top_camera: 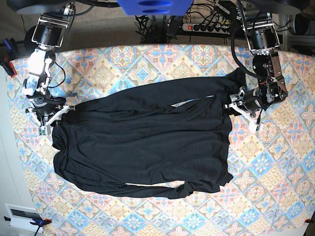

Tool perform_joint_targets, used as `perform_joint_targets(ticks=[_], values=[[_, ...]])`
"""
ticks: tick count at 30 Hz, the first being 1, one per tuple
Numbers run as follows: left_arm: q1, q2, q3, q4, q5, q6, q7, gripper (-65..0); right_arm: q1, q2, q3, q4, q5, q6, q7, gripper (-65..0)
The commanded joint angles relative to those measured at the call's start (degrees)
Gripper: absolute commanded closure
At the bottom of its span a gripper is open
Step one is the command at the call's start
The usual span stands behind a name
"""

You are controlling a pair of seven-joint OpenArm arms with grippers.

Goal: Layout the t-shirt on the table in an organized manner, then fold the t-shirt properly
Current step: 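Grasp the shirt edge with both grippers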

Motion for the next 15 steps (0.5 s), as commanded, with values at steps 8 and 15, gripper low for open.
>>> perform_joint_targets(ticks=[8,15], values=[[-1.35,-0.7,7.28,-3.11,4.45,0.15,-1.05,-20.8,1.01,1.01,0.31,1.13,0.3,-0.19,1.34,-14.3],[-1.26,-3.34,6.75,-3.11,6.39,0.15,-9.05,0.0,1.01,1.01,0.31,2.01,0.39,-0.19,1.34,-14.3]])
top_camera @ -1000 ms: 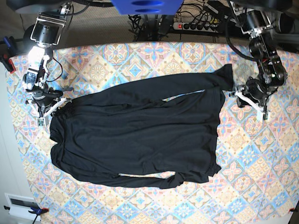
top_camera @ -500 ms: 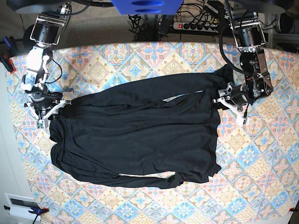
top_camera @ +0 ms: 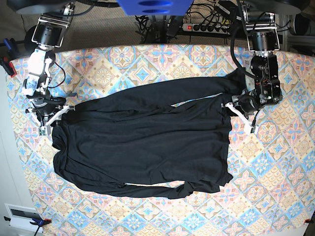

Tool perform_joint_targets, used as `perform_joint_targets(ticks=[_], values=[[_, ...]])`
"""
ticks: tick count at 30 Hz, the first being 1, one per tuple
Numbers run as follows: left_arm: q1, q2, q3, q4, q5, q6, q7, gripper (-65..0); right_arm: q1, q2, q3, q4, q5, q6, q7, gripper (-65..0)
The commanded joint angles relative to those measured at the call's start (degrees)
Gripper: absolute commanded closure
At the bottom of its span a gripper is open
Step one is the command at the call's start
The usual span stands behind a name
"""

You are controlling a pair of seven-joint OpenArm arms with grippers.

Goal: Layout the t-shirt on the table in an organized manner, then fold the t-shirt properly
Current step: 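Grasp the shirt edge with both grippers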

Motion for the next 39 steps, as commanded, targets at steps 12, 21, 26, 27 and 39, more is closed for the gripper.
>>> perform_joint_targets(ticks=[12,21,26,27,39], values=[[-3.0,-7.5,-18.46,0.16,1.05,0.35,-0.35,0.0,-1.45,0.97,0.23,7.0,0.58,-0.17,-0.26,-14.3],[-2.47,-7.5,-13.89,0.43,-3.96,-0.09,8.09,-3.5,-1.81,0.97,-2.15,7.08,0.58,-0.17,-0.26,-14.3],[0.96,-6.45,-13.89,0.43,-12.75,0.26,9.14,-15.5,-1.81,0.97,-2.5,7.08,0.58,-0.17,-0.26,-14.3],[1.48,-6.36,-13.89,0.52,-13.98,0.26,9.67,-18.9,-1.81,0.97,-2.5,7.08,0.58,-0.17,-0.26,-14.3],[3.33,-2.76,-6.42,0.52,-19.96,0.35,7.82,-31.5,-1.89,0.97,-2.59,7.08,0.58,-0.17,-0.26,-14.3]])
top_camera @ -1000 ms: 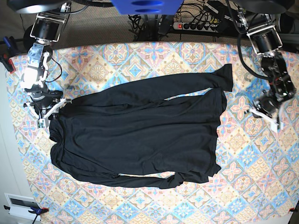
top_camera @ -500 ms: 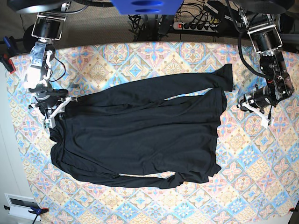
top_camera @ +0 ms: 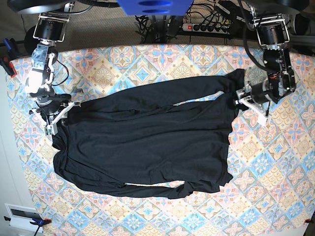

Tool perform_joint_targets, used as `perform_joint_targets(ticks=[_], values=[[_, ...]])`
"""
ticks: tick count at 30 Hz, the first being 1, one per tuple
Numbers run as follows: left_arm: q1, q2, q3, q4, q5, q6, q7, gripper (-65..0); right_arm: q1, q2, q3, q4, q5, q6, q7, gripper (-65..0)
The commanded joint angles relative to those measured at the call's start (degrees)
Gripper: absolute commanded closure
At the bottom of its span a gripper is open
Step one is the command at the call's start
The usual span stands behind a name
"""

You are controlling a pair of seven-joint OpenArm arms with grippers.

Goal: Layout the t-shirt on the table in an organized manner, then fold the t-shirt properly
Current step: 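Grasp the shirt edge with both grippers, then drag the held shirt edge with the left gripper away from the right gripper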

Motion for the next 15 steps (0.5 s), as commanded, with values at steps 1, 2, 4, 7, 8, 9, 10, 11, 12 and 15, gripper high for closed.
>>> perform_joint_targets(ticks=[1,2,4,7,8,9,10,11,12,15], values=[[-0.58,0.16,1.02,0.8,0.09,-0.06,-0.36,-31.5,0.82,0.97,0.32,1.23,0.36,-0.21,1.22,-14.3],[-0.58,0.77,2.43,0.8,1.23,-0.06,-1.41,-31.5,0.82,0.97,0.32,1.23,0.36,-0.21,1.13,-14.3],[-0.58,1.65,4.98,0.8,3.69,-0.06,-3.26,-31.5,0.82,0.97,0.32,1.23,0.36,-0.21,1.13,-14.3],[-0.67,3.32,7.17,0.8,6.51,-0.06,-5.37,-31.5,0.82,0.97,0.32,1.23,0.36,-0.21,1.13,-14.3],[-0.85,4.02,7.61,0.71,7.65,-0.06,-5.72,-31.5,0.82,0.97,0.32,1.23,0.36,-0.21,1.13,-14.3],[-1.64,4.81,7.79,0.62,8.79,-0.06,-5.72,-31.4,0.82,0.97,0.32,1.23,0.36,-0.21,1.13,-14.3],[-2.34,5.61,8.05,0.54,10.29,-0.06,-5.46,-30.6,0.82,0.97,0.32,1.23,0.36,-0.21,1.13,-14.3],[-2.69,6.22,8.05,0.54,11.25,-0.06,-5.46,-28.8,0.82,0.97,0.32,1.23,0.36,-0.21,1.13,-14.3],[-3.04,6.66,7.88,0.54,12.04,-0.06,-5.46,-25.6,0.82,0.97,0.32,1.23,0.36,-0.21,1.13,-14.3],[-4.8,6.84,7.7,0.54,12.84,-0.06,-5.98,-10.5,0.82,0.97,0.32,1.31,0.36,-0.21,1.13,-14.3]])
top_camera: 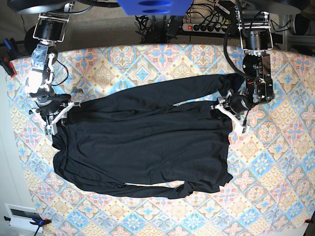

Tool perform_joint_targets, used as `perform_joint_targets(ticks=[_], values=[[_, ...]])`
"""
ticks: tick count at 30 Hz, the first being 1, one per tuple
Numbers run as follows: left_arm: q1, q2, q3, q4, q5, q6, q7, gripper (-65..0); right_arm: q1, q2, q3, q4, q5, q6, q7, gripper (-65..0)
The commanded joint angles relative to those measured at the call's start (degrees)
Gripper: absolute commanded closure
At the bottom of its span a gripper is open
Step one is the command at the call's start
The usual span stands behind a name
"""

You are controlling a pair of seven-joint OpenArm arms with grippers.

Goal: Layout the t-shirt on the table in an organized manner, then fold the t-shirt properly
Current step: 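Drag the held shirt edge with the left gripper away from the right gripper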

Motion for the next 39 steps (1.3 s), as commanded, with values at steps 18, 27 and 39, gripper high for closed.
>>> perform_joint_targets(ticks=[18,27,39], values=[[-4.21,-11.34,-20.89,0.29,0.36,0.05,0.88,0.0,0.0,0.9,0.32,5.18,0.45,0.14,-3.31,-14.3],[-1.57,-12.75,-23.62,0.29,0.44,0.05,0.88,-0.1,-0.35,0.73,-6.62,6.59,0.54,0.14,-3.83,-14.8],[1.07,-10.99,-23.44,0.38,0.36,-0.04,0.97,-0.1,6.33,-4.2,-8.56,-1.15,0.54,0.14,-5.86,-32.3]])
